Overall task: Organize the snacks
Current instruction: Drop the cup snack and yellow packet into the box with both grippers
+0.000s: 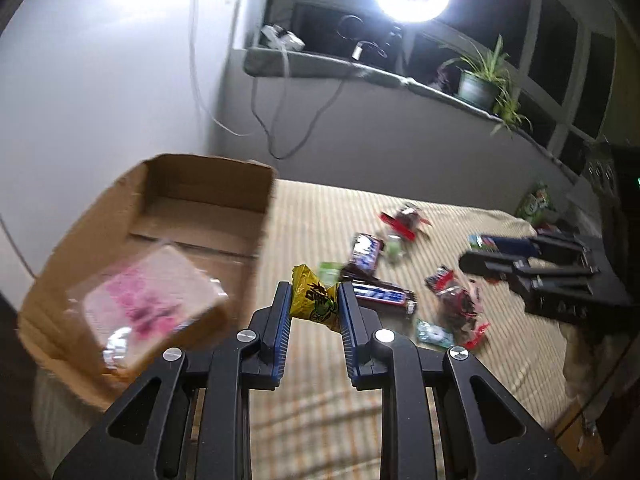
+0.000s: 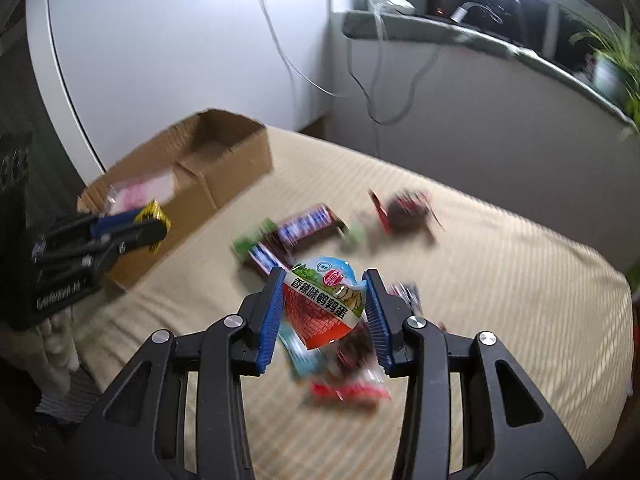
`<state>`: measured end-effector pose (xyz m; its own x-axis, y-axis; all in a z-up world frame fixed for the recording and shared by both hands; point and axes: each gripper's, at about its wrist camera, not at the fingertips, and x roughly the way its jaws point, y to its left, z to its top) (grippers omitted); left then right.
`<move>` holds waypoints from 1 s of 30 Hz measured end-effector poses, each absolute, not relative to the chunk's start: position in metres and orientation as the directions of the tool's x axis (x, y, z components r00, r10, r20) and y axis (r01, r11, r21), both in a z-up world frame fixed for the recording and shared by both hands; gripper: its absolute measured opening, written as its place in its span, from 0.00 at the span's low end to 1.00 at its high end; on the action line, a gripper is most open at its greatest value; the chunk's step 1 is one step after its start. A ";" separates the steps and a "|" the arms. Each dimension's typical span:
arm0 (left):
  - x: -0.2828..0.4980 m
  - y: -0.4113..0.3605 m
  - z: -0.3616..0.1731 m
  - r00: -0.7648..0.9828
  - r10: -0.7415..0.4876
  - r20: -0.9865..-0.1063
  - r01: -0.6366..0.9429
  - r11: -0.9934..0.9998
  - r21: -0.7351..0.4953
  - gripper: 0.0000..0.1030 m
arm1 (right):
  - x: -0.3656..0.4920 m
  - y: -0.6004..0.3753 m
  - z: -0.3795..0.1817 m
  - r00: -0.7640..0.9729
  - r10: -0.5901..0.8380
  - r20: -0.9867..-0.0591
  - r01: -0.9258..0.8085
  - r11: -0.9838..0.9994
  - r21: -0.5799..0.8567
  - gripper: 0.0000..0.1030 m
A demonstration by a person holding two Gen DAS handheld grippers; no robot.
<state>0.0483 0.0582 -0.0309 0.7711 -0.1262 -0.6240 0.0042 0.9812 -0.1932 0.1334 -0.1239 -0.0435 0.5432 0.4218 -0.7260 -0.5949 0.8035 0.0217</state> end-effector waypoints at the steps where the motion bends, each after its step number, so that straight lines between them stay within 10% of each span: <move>1: 0.046 0.063 -0.030 0.775 -0.114 -0.622 -0.008 0.982 -0.190 0.21 | 0.138 -0.115 -0.040 0.537 0.437 -0.721 -0.609 0.793 0.026 0.40; 30: 0.027 0.117 -0.039 0.769 -0.016 -0.640 -0.140 0.971 -0.193 0.22 | 0.207 0.062 -0.052 0.376 0.548 -0.748 -0.767 0.637 0.081 0.40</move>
<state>0.0271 0.1168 -0.0392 0.7685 -0.0160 -0.6396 -0.1404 0.9711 -0.1930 0.2067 0.0622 -0.0516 0.3756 0.5476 -0.7477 -0.7669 0.6367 0.0810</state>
